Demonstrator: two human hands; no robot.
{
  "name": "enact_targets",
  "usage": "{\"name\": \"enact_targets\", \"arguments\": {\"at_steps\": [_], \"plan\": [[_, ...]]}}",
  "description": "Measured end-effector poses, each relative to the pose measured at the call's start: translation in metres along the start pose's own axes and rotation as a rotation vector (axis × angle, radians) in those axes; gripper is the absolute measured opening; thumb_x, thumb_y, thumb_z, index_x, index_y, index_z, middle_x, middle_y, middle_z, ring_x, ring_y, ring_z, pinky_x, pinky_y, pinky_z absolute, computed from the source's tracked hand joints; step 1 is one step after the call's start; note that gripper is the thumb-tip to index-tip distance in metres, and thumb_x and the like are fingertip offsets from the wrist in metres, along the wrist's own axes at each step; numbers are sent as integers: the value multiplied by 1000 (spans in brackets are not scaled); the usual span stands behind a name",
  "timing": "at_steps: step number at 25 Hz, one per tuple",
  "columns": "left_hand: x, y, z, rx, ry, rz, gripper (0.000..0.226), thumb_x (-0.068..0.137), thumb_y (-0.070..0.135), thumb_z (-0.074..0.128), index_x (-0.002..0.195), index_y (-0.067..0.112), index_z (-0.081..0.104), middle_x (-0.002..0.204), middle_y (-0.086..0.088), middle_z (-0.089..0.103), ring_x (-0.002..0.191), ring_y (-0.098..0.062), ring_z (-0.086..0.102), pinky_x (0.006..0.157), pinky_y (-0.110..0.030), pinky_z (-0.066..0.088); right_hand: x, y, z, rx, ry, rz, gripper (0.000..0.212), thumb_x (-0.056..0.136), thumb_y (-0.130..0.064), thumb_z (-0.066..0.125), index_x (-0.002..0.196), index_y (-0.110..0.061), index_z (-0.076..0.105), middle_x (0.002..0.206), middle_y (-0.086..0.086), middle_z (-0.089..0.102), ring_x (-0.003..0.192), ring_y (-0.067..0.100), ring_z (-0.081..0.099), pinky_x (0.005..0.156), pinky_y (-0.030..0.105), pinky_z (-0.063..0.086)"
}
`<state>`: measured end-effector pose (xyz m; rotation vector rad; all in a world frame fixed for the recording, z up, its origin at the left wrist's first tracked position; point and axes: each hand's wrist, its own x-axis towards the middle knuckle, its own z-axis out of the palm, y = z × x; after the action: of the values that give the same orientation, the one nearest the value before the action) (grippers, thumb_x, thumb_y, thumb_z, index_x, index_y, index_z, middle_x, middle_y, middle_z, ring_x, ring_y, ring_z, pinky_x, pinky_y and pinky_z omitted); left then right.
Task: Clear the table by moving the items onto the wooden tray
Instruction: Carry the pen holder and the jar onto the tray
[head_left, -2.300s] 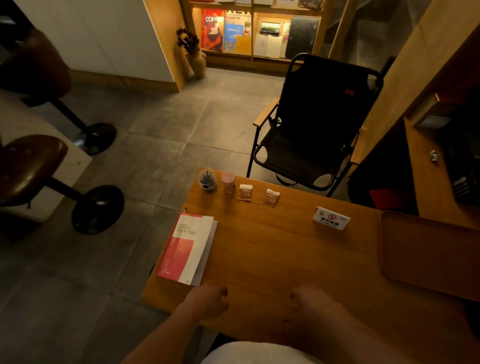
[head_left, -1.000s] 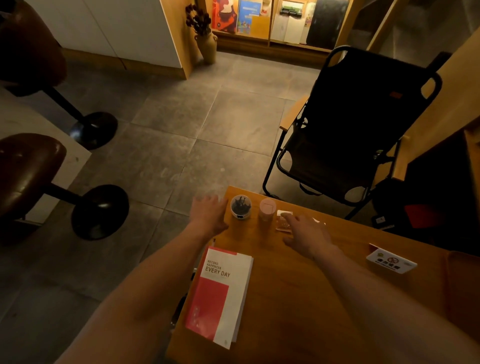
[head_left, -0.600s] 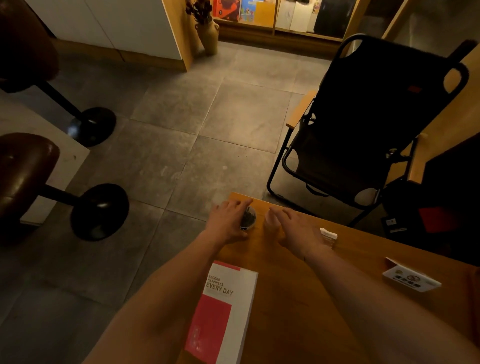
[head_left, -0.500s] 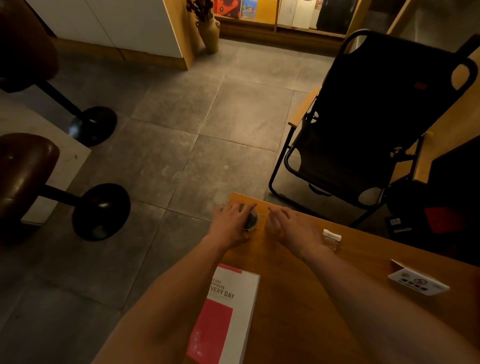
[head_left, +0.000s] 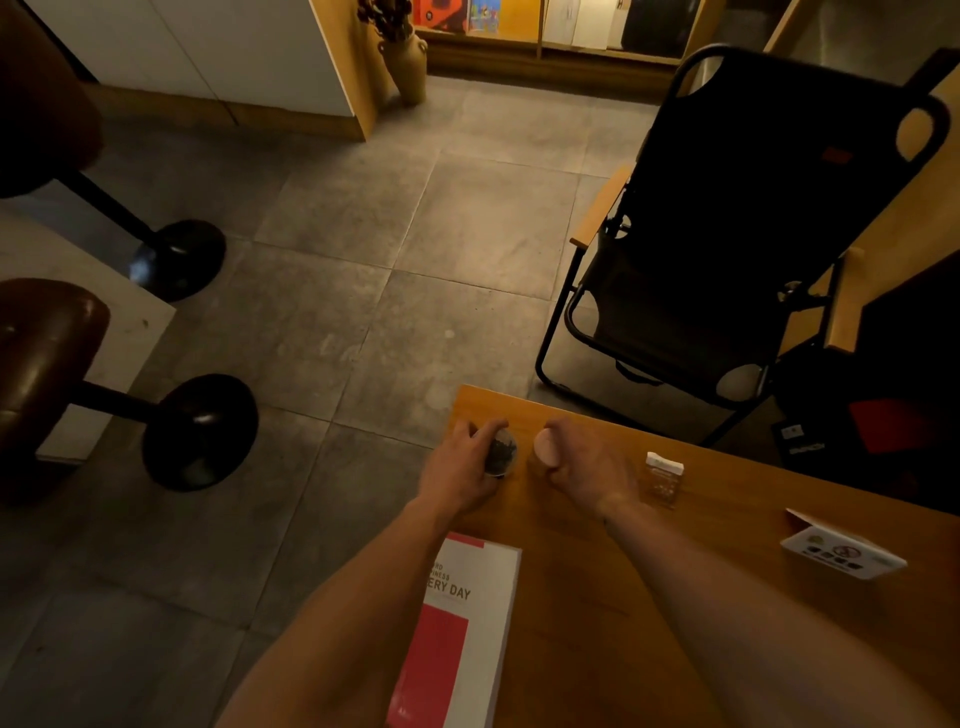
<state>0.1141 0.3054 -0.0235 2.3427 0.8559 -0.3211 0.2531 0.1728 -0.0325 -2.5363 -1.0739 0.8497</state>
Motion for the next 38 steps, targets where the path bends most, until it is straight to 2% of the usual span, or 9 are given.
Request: {"name": "enact_targets", "arguments": {"at_steps": [4,7,12,15,24,27,31,35,38], "plan": [[-15,5,-4,-268,17,-38,79,76,19,78,139,34,34,137,-9,36,122,-27,47,96,-42,52,-22,8,-6,97,30,38,62,79,-36,75,130,-37,39,131,1,56,115,25,57,80,32,50],[-32,10,-4,-396,70,4,82,71,16,81,137,38,38,130,-4,36,119,-23,48,92,-30,52,-48,13,-15,238,86,52,66,75,-32,79,131,-32,43,129,2,56,115,24,56,77,26,46],[-58,22,3,-492,121,101,83,67,24,84,125,59,36,120,3,35,105,-9,50,77,-13,53,-102,22,-34,411,199,92,66,73,-26,81,129,-29,46,127,-2,50,114,21,50,85,33,52],[-71,36,11,-504,105,138,82,67,27,85,126,57,36,123,4,37,101,-7,50,69,-1,45,-138,30,-41,456,220,114,66,73,-24,81,127,-30,46,127,-2,49,112,21,52,87,40,56],[-103,90,44,-510,-73,295,89,70,25,83,138,50,32,134,7,34,116,-14,47,76,-29,60,-225,73,-40,534,305,246,64,73,-19,81,128,-27,47,123,-5,48,113,18,53,88,37,57],[-116,108,62,-461,-136,336,94,69,25,84,140,52,28,135,10,34,119,-13,44,77,-28,59,-257,94,-35,604,330,303,66,72,-18,82,125,-31,46,124,-6,50,112,16,55,88,34,58],[-135,138,83,-481,-204,367,93,68,24,84,141,44,29,133,11,39,120,-11,45,73,-18,56,-301,120,-29,731,394,416,69,68,-22,85,119,-33,39,117,-11,48,102,9,57,73,17,54],[-157,179,103,-521,-322,378,80,70,15,83,131,34,34,130,5,50,116,-21,55,72,-33,61,-346,152,-26,827,431,484,70,68,-20,86,120,-30,40,118,-10,48,102,9,55,70,15,51],[-174,215,121,-439,-378,419,78,70,10,81,130,30,35,133,0,46,116,-24,55,71,-33,61,-386,178,-25,890,449,481,68,71,-17,84,122,-29,41,123,-7,49,108,11,55,78,18,52]]}}
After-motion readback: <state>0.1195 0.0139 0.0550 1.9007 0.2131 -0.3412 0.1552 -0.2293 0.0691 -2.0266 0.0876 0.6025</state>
